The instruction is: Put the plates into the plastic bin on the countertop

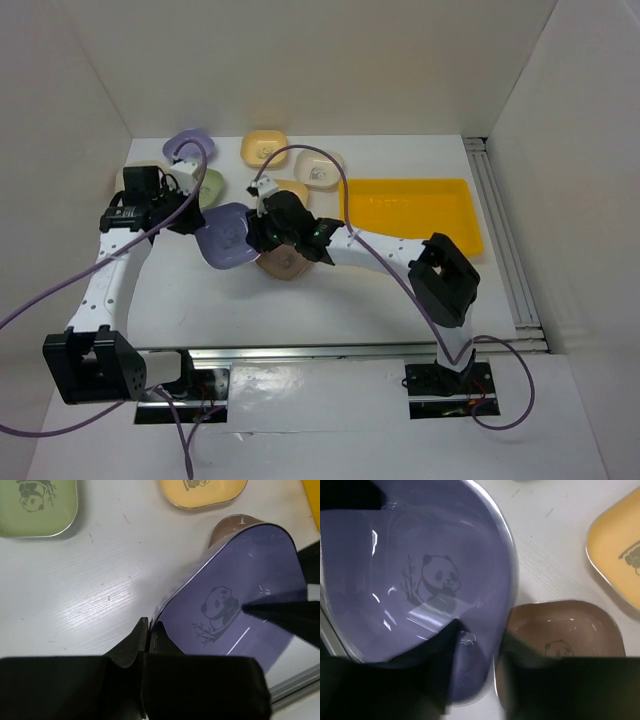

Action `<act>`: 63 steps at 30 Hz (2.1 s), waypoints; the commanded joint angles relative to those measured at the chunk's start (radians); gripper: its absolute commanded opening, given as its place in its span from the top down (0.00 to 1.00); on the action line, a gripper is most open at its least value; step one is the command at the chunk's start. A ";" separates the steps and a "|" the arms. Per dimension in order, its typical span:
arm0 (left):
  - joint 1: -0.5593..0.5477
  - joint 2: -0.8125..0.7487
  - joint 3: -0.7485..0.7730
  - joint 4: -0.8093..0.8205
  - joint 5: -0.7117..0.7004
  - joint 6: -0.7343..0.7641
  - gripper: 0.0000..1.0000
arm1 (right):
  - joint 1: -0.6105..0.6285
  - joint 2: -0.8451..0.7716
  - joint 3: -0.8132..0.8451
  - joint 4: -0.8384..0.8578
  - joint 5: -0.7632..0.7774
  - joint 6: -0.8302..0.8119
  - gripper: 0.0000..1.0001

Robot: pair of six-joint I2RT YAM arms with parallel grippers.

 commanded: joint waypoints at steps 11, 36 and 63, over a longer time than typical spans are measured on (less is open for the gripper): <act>-0.115 0.059 0.168 -0.015 0.033 -0.073 0.00 | -0.113 -0.132 -0.020 -0.122 0.295 0.041 1.00; -0.308 0.521 0.203 0.184 -0.045 -0.054 0.01 | -0.807 -0.180 -0.220 -0.263 -0.027 -0.133 1.00; -0.345 0.664 0.152 0.264 -0.059 -0.009 0.28 | -0.597 -0.549 -0.229 -0.266 0.147 -0.115 0.00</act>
